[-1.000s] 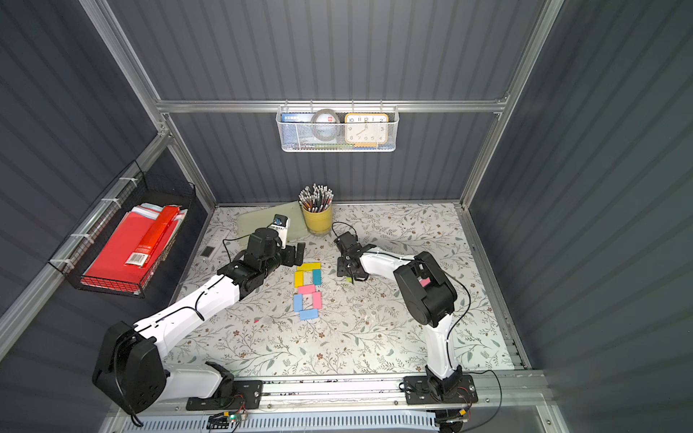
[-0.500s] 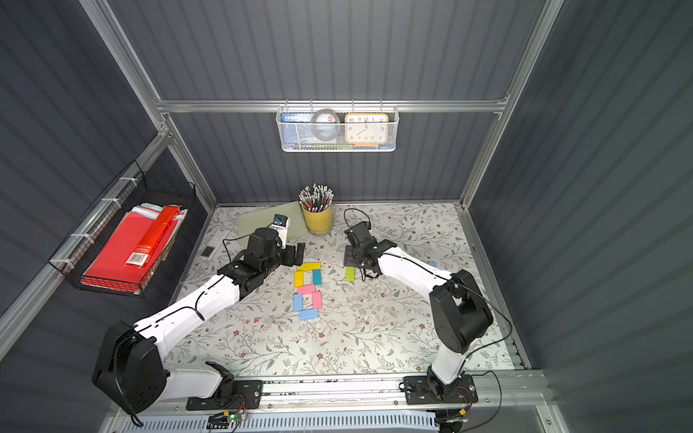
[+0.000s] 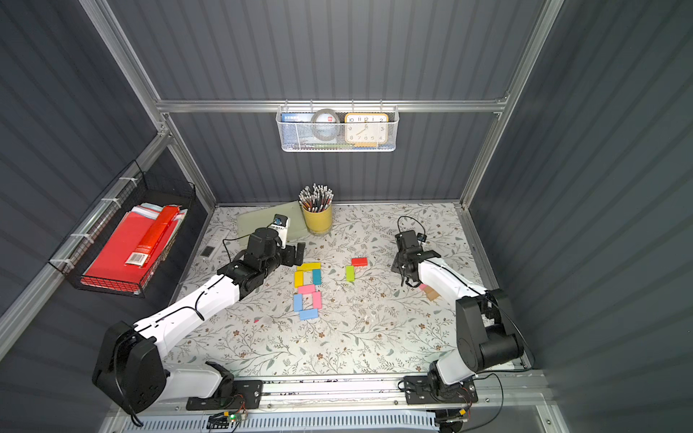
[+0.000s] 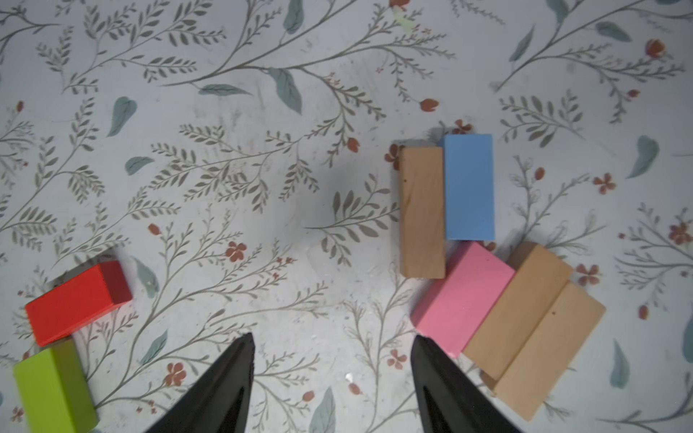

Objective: Assemble the number 8 with building blocks
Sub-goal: Pick up the building block from the center of the board.

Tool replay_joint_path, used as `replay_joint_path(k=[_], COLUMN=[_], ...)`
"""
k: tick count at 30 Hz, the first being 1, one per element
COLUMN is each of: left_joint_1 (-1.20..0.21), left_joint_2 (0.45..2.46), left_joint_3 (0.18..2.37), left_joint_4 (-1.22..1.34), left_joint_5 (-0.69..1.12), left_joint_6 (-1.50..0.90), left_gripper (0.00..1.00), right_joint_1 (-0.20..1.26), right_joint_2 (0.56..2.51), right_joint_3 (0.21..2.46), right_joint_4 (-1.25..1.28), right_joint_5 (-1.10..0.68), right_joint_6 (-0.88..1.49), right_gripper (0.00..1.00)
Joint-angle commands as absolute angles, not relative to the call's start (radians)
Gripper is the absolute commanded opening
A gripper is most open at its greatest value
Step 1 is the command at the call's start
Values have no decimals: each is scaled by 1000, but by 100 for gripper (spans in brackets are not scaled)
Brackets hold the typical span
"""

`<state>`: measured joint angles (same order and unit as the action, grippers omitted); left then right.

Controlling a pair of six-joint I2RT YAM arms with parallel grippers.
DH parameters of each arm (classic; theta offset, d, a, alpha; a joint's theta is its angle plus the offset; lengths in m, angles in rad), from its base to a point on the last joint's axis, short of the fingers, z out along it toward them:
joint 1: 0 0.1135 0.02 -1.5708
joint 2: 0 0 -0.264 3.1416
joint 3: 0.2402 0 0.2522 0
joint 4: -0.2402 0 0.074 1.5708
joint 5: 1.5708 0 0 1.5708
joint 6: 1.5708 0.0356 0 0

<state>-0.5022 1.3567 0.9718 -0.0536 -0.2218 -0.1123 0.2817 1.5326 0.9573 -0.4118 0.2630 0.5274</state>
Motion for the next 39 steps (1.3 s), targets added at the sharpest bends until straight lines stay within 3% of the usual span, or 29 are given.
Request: replay_joint_path(k=[1,14,25,39], left_joint_1=[-497,-497,-497,-497], left_joint_2=[1324,1328,1331,1338], left_joint_3=[959,961,960,961], left_joint_4=[-43,-43,-44,-44], left_joint_5=[-221,-221,-221,-219], left_joint_6=[-119,-118,-118,-119], left_gripper=[99,99,99,99], right_joint_1=[243,152,137,128], right_joint_2=[1563,1674,1727,1772], right_joint_3=[960,1010,1028,1020], right_joint_4=[-389,-355,-328,-324], right_joint_5=[271,273,256,240], right_joint_6=[489,430,417,411], right_gripper=[71,69,56,55])
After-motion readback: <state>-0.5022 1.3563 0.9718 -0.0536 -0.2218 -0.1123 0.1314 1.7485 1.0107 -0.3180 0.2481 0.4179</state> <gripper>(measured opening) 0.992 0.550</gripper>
